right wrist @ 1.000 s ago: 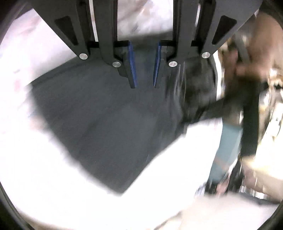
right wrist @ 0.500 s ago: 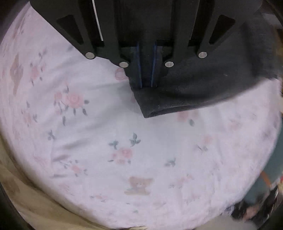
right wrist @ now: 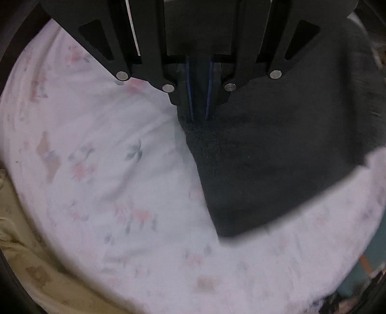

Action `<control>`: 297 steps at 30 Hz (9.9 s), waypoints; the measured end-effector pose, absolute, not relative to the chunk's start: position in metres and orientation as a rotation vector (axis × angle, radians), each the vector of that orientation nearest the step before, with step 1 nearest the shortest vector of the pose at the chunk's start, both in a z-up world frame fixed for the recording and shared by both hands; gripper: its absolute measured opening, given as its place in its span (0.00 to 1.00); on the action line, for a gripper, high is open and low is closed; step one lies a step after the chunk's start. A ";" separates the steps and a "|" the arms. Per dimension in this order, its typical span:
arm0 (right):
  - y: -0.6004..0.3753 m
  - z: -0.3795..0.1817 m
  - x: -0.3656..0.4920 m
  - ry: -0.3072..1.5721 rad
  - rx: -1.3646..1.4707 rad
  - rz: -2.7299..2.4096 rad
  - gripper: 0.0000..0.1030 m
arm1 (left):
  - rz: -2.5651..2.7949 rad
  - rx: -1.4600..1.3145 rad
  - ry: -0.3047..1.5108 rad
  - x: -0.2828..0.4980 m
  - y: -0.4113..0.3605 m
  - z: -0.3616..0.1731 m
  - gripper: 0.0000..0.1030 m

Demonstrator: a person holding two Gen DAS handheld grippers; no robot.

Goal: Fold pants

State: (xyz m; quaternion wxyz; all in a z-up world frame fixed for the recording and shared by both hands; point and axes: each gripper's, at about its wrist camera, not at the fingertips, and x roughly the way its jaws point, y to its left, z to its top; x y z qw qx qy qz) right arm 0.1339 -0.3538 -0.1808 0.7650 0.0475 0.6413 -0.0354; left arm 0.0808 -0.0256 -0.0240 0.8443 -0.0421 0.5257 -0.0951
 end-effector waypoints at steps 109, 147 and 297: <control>-0.136 -0.089 0.031 1.068 0.004 0.571 0.11 | -0.168 -0.099 1.327 0.104 0.100 -0.080 0.09; -0.139 -0.059 0.128 1.083 0.078 0.594 0.11 | -0.013 -0.123 1.098 0.063 0.067 -0.046 0.40; -0.297 -0.118 0.065 1.332 0.443 0.253 0.54 | -0.196 -0.325 1.288 0.010 0.041 -0.099 0.46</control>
